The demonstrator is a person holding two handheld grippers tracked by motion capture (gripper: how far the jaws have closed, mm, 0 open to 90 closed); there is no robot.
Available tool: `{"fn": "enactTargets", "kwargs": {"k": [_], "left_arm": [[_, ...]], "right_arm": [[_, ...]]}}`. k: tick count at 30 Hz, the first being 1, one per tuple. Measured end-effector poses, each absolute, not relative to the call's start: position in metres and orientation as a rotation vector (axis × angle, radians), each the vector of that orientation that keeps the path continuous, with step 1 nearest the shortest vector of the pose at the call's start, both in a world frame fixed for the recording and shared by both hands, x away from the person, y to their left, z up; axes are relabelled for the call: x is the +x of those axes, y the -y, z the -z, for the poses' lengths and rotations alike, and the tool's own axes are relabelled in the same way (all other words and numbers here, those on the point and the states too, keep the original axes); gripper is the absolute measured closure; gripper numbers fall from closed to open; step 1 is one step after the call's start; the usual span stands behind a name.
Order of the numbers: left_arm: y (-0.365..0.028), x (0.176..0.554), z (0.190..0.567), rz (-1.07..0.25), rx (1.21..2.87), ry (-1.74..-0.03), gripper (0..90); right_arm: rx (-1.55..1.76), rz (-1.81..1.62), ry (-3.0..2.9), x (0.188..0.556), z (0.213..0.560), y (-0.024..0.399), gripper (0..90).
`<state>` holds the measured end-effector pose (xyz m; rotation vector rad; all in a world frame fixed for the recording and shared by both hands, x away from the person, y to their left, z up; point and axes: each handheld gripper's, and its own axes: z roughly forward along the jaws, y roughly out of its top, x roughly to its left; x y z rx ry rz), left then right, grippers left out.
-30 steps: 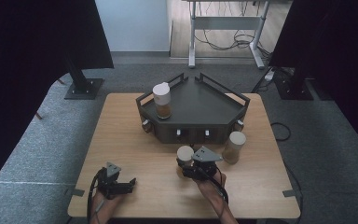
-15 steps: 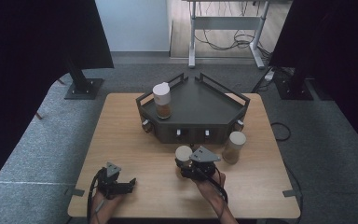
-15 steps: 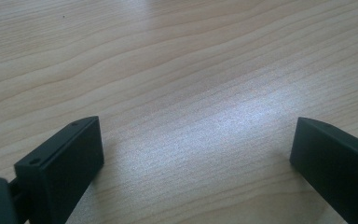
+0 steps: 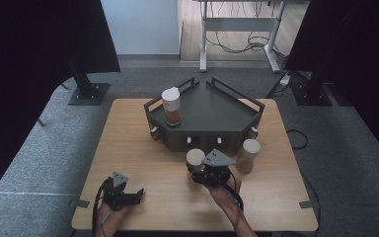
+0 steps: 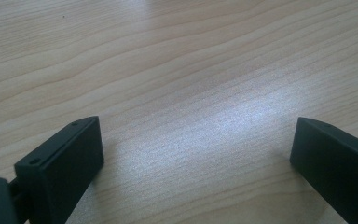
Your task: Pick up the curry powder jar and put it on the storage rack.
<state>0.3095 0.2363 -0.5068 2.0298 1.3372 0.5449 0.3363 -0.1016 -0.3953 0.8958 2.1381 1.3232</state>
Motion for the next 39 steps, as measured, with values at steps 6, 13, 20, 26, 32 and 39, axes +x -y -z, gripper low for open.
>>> {"fn": "enactTargets", "kwargs": {"k": [6, 13, 20, 26, 32, 39], "left_arm": [[-0.236, 0.31, 0.507, -0.545, 2.029, -1.337, 2.3], [-0.235, 0.31, 0.507, -0.546, 2.014, -1.343, 2.3], [-0.236, 0.31, 0.507, -0.548, 2.015, -1.34, 2.3], [-0.236, 0.31, 0.507, -0.547, 2.016, -1.34, 2.3], [-0.236, 0.31, 0.507, -0.547, 2.016, -1.339, 2.3], [-0.236, 0.31, 0.507, -0.548, 2.016, -1.341, 2.3]], "right_arm": [[0.886, -1.322, -2.145, 0.34, 0.383, 0.101, 33.1], [0.887, -1.35, -2.161, 0.346, 0.37, 0.103, 33.1], [0.878, -1.339, -2.151, 0.35, 0.358, 0.104, 33.1], [0.89, -1.341, -2.136, 0.354, 0.348, 0.107, 33.1], [0.904, -1.332, -2.134, 0.359, 0.338, 0.108, 33.1], [0.905, -1.33, -2.119, 0.365, 0.325, 0.11, 33.1]]}}
